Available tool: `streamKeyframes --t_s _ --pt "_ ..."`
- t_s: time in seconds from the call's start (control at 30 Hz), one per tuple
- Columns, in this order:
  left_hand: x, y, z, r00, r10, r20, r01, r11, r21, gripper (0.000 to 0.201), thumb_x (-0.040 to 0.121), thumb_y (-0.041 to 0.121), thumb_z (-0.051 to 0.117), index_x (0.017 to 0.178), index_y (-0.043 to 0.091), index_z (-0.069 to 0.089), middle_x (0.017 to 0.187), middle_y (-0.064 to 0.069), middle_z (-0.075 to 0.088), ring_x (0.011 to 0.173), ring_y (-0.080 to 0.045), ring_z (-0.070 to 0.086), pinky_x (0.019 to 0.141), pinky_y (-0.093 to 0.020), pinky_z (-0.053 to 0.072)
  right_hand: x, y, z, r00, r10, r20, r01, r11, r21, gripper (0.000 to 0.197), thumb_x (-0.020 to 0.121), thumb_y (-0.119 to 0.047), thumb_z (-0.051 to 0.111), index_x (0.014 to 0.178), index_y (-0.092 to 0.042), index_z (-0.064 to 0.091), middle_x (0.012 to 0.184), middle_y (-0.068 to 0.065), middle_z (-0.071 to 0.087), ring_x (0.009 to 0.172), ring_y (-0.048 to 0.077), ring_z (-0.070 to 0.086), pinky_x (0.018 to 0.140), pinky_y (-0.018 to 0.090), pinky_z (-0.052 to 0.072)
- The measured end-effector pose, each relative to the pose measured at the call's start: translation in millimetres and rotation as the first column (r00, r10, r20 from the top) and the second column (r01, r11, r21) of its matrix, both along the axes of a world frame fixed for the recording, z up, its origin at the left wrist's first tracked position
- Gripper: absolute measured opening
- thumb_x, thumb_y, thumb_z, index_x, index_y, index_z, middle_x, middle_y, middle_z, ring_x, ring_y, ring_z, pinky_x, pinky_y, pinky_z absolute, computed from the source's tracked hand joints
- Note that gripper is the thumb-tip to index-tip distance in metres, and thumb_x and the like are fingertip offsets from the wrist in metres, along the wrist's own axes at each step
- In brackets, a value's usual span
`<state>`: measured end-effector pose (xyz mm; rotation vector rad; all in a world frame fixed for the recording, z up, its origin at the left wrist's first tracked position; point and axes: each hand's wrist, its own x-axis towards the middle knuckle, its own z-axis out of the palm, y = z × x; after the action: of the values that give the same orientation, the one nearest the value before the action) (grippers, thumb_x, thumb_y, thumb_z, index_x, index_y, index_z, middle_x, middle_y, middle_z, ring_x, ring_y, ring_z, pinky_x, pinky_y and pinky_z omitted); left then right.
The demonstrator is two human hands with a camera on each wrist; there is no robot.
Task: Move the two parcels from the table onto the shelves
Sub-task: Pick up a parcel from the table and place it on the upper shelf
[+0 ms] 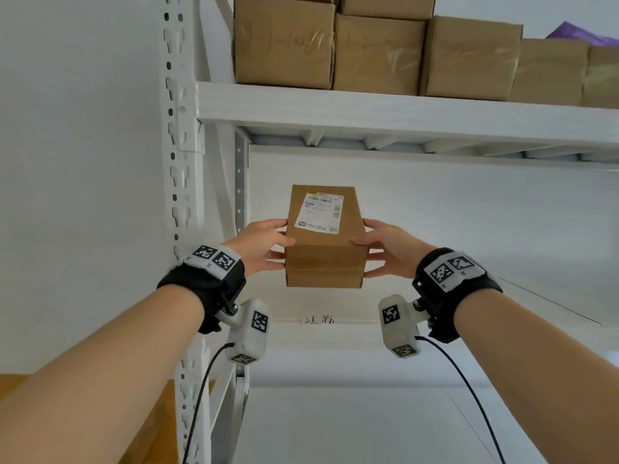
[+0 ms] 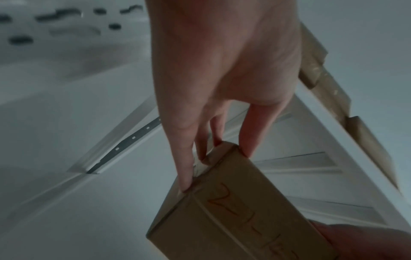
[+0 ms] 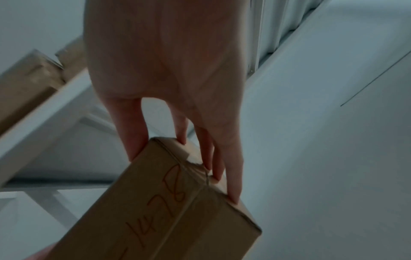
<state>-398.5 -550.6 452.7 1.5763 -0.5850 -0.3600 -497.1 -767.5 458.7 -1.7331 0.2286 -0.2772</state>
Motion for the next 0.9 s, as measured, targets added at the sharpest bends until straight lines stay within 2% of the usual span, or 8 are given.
streamKeyframes --t_s 0.13,0.17,0.3,0.43,0.5,0.67,0.77,0.9 --pt "29 -17 -5 0.997 0.042 -0.057 -0.040 0.999 0.034 0.044 0.093 0.002 0.053 0.136 0.011 0.050 0.128 -0.008 0.062 0.090 -0.028 0.064 0.072 -0.034 0.054 37 -18 -6 0.993 0.062 -0.100 -0.059 0.998 0.035 0.043 0.089 -0.010 0.056 0.130 -0.023 0.053 0.123 0.011 0.056 0.116 0.031 0.055 0.101 0.057 0.044" --pt "36 -20 -6 0.996 0.049 -0.072 -0.046 0.998 0.046 0.042 0.094 0.001 0.051 0.135 0.009 0.051 0.131 -0.009 0.060 0.089 -0.028 0.064 0.070 -0.034 0.054 45 -21 -8 0.988 0.083 -0.130 -0.078 0.996 0.047 0.041 0.089 -0.010 0.056 0.129 -0.021 0.055 0.121 0.012 0.056 0.112 0.031 0.056 0.101 0.057 0.044" --pt "56 -29 -9 0.991 0.062 -0.118 -0.050 0.994 0.099 0.034 0.096 0.002 0.046 0.129 0.003 0.057 0.135 -0.013 0.057 0.091 -0.033 0.064 0.080 -0.039 0.055 71 -31 -12 0.967 0.125 -0.223 -0.110 0.991 0.079 0.046 0.087 -0.012 0.055 0.133 -0.013 0.052 0.113 0.015 0.058 0.101 0.032 0.059 0.099 0.057 0.045" --pt "67 -32 -8 0.985 0.076 -0.153 -0.057 0.991 0.125 0.034 0.097 0.002 0.044 0.129 -0.002 0.055 0.129 -0.014 0.060 0.084 -0.030 0.067 0.061 -0.034 0.062 87 -35 -14 0.954 0.147 -0.262 -0.125 0.987 0.101 0.045 0.085 -0.012 0.056 0.130 -0.010 0.053 0.118 0.018 0.054 0.099 0.035 0.058 0.100 0.058 0.044" --pt "71 -33 -9 0.983 0.089 -0.162 -0.065 0.987 0.147 0.034 0.097 0.002 0.043 0.129 -0.002 0.055 0.131 -0.013 0.059 0.086 -0.032 0.067 0.067 -0.037 0.061 91 -35 -15 0.948 0.161 -0.276 -0.135 0.985 0.109 0.041 0.085 -0.012 0.056 0.126 -0.010 0.053 0.118 0.020 0.054 0.098 0.036 0.058 0.101 0.059 0.043" --pt "78 -34 -10 0.979 0.115 -0.169 -0.085 0.981 0.176 0.035 0.098 0.003 0.042 0.130 0.000 0.053 0.130 -0.013 0.058 0.089 -0.033 0.066 0.082 -0.043 0.055 95 -35 -15 0.943 0.161 -0.291 -0.135 0.985 0.110 0.043 0.087 -0.014 0.056 0.129 -0.009 0.049 0.117 0.021 0.054 0.104 0.038 0.056 0.103 0.058 0.042" --pt "76 -34 -10 0.981 0.136 -0.141 -0.100 0.967 0.234 0.035 0.098 0.007 0.044 0.131 0.004 0.053 0.136 -0.011 0.055 0.102 -0.034 0.061 0.095 -0.045 0.050 94 -33 -16 0.944 0.145 -0.295 -0.124 0.988 0.091 0.046 0.088 -0.014 0.056 0.133 -0.009 0.047 0.120 0.021 0.053 0.104 0.037 0.057 0.103 0.057 0.042" --pt "63 -35 -8 0.979 0.206 -0.009 -0.194 0.934 0.299 0.038 0.097 0.012 0.050 0.135 0.008 0.048 0.142 -0.007 0.046 0.123 -0.032 0.052 0.101 -0.044 0.047 89 -27 -17 0.958 0.047 -0.281 -0.050 0.999 -0.004 0.058 0.084 -0.022 0.065 0.138 -0.013 0.045 0.139 0.017 0.046 0.129 0.035 0.046 0.103 0.056 0.042"
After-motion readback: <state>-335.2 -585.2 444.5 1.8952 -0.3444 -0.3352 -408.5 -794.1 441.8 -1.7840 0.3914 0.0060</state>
